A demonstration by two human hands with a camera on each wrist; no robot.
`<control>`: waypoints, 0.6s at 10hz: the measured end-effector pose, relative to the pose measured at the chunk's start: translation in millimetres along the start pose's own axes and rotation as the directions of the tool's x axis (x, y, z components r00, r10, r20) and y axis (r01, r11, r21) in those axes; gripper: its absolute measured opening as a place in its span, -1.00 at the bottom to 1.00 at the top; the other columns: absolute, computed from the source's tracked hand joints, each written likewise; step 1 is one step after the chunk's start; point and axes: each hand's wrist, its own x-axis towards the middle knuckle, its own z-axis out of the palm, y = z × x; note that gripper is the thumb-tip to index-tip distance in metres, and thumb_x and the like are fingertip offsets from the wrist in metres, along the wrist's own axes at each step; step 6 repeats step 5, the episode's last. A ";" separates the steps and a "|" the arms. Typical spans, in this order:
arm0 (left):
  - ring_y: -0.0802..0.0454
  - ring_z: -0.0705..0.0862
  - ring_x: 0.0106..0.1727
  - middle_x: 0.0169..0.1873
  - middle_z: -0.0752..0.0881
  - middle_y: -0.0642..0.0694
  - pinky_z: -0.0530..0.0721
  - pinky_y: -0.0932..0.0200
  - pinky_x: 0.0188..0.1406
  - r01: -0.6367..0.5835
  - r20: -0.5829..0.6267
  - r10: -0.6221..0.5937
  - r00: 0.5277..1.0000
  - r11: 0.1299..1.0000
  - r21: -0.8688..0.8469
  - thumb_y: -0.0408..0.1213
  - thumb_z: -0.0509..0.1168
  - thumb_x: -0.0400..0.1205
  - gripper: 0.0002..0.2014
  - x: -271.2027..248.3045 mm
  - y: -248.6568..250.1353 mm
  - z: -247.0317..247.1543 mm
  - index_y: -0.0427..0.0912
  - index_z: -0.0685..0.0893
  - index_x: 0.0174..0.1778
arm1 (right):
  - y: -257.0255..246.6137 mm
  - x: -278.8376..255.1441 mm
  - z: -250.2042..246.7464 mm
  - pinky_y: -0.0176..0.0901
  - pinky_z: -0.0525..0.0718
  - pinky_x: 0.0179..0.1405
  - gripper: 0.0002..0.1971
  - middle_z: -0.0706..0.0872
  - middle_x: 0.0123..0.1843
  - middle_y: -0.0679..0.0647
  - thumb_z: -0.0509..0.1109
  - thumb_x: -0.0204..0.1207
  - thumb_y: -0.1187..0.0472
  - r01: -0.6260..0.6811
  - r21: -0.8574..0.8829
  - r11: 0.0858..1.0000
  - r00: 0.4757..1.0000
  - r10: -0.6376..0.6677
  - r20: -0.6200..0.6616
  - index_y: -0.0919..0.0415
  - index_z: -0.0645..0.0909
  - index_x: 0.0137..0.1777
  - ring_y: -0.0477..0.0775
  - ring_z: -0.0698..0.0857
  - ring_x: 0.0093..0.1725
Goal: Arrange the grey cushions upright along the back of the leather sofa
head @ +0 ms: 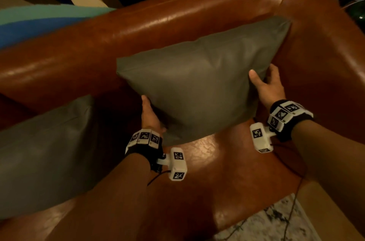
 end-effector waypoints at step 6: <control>-0.03 0.65 0.15 0.39 0.61 -0.06 0.60 -0.07 0.13 -0.021 -0.011 0.035 0.999 0.782 0.622 0.14 0.05 0.72 -0.54 -39.2 3.3 -114.0 0.05 0.53 0.47 | 20.6 -77.6 -5.5 0.01 0.46 0.46 -0.26 0.57 0.50 0.09 0.43 0.38 -0.25 -0.014 -0.140 0.990 0.999 0.009 -0.040 -0.17 0.27 0.55 0.22 0.57 0.44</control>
